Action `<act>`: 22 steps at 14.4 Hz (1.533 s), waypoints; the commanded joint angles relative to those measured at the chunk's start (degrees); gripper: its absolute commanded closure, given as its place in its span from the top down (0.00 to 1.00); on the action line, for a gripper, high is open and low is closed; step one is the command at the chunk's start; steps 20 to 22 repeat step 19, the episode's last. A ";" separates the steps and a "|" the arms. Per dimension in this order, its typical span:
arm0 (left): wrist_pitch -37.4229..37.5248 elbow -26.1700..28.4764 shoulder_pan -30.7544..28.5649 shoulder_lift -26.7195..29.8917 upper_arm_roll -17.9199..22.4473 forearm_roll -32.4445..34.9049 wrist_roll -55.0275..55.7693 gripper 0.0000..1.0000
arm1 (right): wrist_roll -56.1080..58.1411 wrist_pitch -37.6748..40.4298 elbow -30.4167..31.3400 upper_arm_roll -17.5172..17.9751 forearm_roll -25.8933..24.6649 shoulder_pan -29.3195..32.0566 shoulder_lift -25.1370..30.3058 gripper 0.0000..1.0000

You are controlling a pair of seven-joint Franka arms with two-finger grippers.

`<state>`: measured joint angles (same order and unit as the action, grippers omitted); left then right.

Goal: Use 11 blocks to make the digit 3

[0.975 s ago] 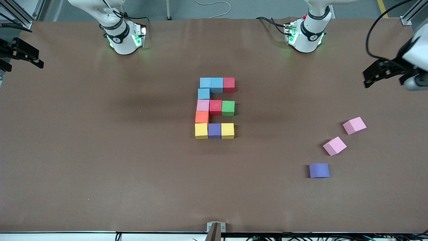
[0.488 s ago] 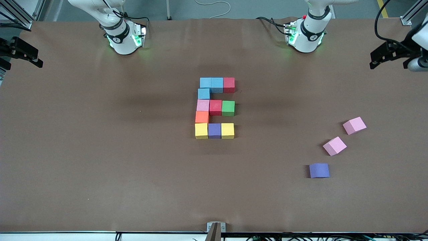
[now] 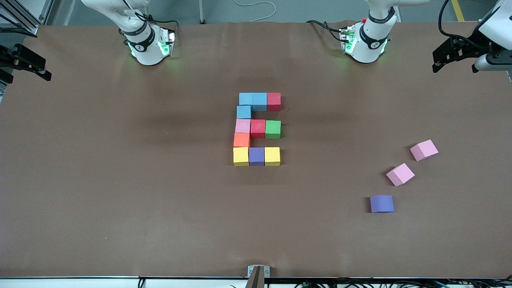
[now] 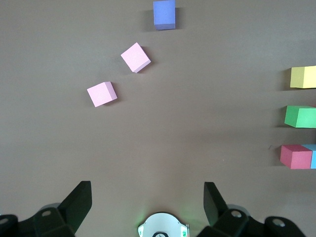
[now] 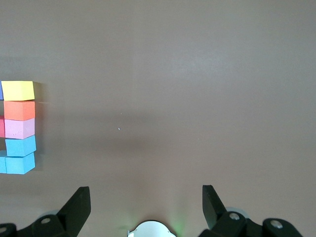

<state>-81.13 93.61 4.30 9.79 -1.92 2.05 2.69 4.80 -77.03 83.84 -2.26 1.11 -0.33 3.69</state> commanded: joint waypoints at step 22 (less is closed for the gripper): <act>-0.52 -2.02 0.10 -0.82 -0.80 -3.28 0.47 1.00 | 1.53 0.65 1.59 1.03 -0.05 1.56 1.93 1.00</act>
